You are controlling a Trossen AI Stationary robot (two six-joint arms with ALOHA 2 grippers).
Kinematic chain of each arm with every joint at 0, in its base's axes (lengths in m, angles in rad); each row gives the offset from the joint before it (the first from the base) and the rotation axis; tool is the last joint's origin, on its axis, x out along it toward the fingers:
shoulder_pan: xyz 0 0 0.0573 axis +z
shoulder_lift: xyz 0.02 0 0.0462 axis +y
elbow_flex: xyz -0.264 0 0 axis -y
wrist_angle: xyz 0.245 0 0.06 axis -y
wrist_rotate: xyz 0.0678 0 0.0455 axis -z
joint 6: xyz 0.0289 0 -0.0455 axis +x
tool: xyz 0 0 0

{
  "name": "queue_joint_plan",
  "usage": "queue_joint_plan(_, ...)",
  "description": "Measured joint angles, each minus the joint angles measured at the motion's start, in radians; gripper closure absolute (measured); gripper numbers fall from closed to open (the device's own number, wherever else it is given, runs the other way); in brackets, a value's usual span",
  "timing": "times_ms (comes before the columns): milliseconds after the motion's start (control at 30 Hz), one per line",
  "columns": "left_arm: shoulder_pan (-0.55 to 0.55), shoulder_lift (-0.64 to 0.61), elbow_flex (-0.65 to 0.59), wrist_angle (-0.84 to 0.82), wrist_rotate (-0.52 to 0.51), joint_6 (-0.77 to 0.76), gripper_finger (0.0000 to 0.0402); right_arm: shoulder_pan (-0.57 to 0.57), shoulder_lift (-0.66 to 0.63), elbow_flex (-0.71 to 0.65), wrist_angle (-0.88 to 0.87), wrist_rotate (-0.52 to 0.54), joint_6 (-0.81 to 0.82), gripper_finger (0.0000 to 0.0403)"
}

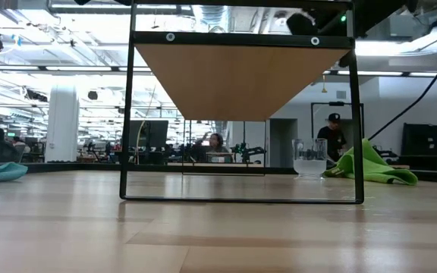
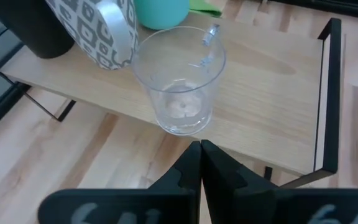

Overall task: Stack small to large cups/mugs on shelf
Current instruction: Adjust the blue cup on the shelf

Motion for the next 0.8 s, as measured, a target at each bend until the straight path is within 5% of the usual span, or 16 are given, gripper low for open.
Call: queue_joint_plan(800,0.007,0.0,0.0,-0.002,0.029,0.026,0.0401,-0.039,-0.002,0.0,0.042,-0.027,-0.033,0.0282)
